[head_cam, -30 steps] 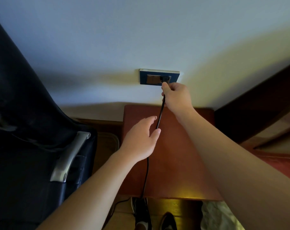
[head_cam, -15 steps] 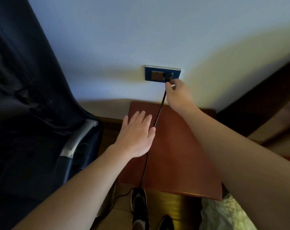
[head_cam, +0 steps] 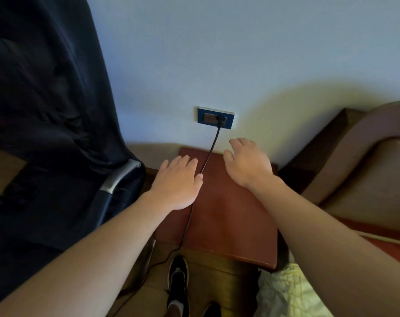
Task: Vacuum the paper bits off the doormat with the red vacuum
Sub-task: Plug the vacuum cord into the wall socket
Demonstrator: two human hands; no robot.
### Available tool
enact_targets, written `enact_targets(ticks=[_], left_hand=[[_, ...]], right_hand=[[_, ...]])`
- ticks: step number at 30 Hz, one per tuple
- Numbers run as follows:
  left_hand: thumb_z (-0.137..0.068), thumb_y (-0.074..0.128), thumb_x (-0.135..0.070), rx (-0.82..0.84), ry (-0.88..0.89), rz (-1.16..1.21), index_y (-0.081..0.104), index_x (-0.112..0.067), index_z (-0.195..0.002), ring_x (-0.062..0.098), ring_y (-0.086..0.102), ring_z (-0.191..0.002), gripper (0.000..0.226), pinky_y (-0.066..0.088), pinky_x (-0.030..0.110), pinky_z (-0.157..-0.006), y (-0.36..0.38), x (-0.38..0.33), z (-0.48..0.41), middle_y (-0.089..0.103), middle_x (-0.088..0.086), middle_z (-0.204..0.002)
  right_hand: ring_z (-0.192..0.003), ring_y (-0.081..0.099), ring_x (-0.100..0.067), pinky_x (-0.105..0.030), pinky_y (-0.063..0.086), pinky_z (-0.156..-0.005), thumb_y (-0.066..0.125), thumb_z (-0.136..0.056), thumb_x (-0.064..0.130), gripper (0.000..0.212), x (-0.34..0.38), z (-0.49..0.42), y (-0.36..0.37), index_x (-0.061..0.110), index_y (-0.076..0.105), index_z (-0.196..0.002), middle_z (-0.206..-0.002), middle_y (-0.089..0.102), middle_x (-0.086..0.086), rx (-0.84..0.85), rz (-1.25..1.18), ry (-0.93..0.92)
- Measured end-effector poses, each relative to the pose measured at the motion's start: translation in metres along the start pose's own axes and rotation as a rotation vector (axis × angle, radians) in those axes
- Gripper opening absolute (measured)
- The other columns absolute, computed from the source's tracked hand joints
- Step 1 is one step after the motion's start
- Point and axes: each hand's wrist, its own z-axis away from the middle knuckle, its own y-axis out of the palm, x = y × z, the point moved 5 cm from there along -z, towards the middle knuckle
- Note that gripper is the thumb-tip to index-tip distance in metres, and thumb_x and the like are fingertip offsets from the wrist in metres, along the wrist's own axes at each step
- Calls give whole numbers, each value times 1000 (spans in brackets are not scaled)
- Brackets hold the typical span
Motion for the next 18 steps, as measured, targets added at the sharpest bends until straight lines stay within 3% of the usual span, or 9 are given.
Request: enact_targets(ticks=[4,11,14,18], left_hand=[[-107,26,-42,-34,-15,-6,22,-15,-159,24,16,-155,59,15,48,-125,-29,-1,25,21,7,-167],[-106,30,-41,-109,-54,-19,34,-11,-152,25,36,-143,55,28,48,-119,-87,-4,72,40,8,-154],[-106,30,-40,-135,-76,-13,32,-10,-154,27,33,-145,56,28,48,-119,-114,-6,95,36,11,-158],[-106,30,-37,-196,-103,-20,39,-9,-147,28,40,-137,51,36,48,-113,-152,-8,127,42,12,-151]], right_hand=[[-127,44,-30,-40,38,-102,36,-101,32,39,13,31,-32,10,54,-128,-134,54,-10,-1,51,-55],[-125,44,-29,-41,38,-103,37,-98,31,38,39,77,-98,9,52,-126,-131,54,-9,-25,93,-128],[-121,47,-29,-41,40,-101,35,-98,31,35,53,98,-127,10,53,-121,-124,57,-8,-43,106,-146],[-121,48,-27,-41,39,-104,33,-101,32,39,78,125,-158,11,54,-126,-126,57,-6,-59,125,-177]])
